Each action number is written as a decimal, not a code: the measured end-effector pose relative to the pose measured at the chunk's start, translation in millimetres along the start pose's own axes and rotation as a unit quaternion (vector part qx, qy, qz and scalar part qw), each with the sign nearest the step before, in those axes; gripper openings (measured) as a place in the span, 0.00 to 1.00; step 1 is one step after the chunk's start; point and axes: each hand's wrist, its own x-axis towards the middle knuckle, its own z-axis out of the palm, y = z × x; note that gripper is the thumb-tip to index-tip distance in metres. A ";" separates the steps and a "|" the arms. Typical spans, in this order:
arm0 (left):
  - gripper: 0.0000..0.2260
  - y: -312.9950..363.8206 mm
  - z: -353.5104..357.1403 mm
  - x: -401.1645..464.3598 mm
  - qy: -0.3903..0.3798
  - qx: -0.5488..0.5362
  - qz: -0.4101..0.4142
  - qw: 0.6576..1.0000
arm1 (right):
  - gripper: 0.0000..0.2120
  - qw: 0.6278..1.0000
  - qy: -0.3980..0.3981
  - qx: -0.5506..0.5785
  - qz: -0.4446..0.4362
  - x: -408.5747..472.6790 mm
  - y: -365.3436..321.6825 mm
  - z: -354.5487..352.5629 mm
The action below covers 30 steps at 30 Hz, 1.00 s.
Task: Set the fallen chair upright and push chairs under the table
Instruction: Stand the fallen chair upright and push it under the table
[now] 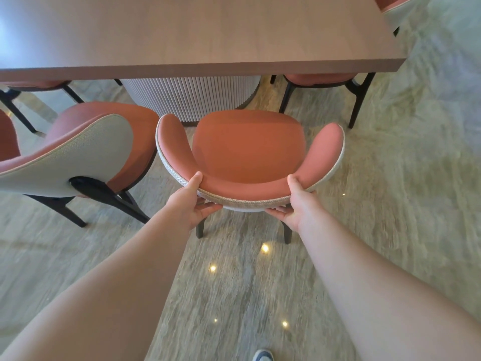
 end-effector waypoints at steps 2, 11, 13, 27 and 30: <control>0.16 -0.5 -1.4 -0.1 -0.005 -0.004 -0.003 1.000 | 0.28 1.000 -0.001 0.000 0.008 0.0 -1.1 -0.2; 0.20 12.8 -6.1 -19.2 -0.007 0.098 0.005 0.995 | 0.28 0.998 0.033 -0.055 -0.004 -23.4 -3.7 3.0; 0.20 13.7 -10.8 -32.5 0.011 0.197 0.051 0.979 | 0.24 0.997 0.045 -0.063 -0.020 -33.3 -3.4 0.0; 0.36 80.9 -25.2 4.8 0.090 0.632 0.367 0.677 | 0.34 0.676 0.191 -0.606 -0.372 -28.6 -30.5 -4.0; 0.37 89.8 -3.5 31.1 0.104 0.624 0.315 0.708 | 0.36 0.635 0.210 -0.662 -0.340 9.8 -63.7 -1.0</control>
